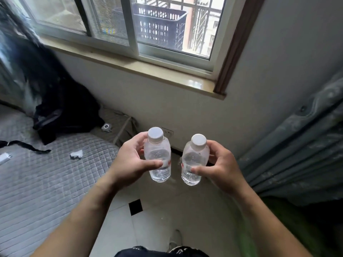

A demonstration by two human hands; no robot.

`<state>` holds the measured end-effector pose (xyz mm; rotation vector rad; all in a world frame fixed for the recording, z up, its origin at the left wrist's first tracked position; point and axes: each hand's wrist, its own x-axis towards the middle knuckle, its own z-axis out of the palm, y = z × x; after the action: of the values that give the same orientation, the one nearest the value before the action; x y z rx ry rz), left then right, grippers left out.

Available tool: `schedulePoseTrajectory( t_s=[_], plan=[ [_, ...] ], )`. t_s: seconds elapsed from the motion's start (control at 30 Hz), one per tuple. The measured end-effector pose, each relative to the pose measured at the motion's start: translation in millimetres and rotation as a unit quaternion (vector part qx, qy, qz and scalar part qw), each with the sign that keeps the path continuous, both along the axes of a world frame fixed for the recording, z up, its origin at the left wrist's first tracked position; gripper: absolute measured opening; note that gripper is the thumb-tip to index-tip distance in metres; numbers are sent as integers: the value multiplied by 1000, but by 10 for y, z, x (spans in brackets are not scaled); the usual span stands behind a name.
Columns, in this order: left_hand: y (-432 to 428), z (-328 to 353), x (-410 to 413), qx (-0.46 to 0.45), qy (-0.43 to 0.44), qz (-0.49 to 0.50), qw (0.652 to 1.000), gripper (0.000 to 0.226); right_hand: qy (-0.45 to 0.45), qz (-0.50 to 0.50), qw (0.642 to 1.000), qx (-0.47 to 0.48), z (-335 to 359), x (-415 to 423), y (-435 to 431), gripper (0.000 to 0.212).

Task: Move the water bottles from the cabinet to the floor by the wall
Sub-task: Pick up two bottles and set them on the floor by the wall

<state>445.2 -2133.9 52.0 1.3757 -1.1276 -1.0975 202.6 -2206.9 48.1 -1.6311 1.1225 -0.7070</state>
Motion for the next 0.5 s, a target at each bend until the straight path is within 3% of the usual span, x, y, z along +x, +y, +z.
schedulePoseTrajectory(
  t_s=[0.5],
  plan=[
    [-1461, -250, 984, 19, 6, -53, 998, 67, 61, -20, 997, 46, -188, 966, -1307, 60]
  ],
)
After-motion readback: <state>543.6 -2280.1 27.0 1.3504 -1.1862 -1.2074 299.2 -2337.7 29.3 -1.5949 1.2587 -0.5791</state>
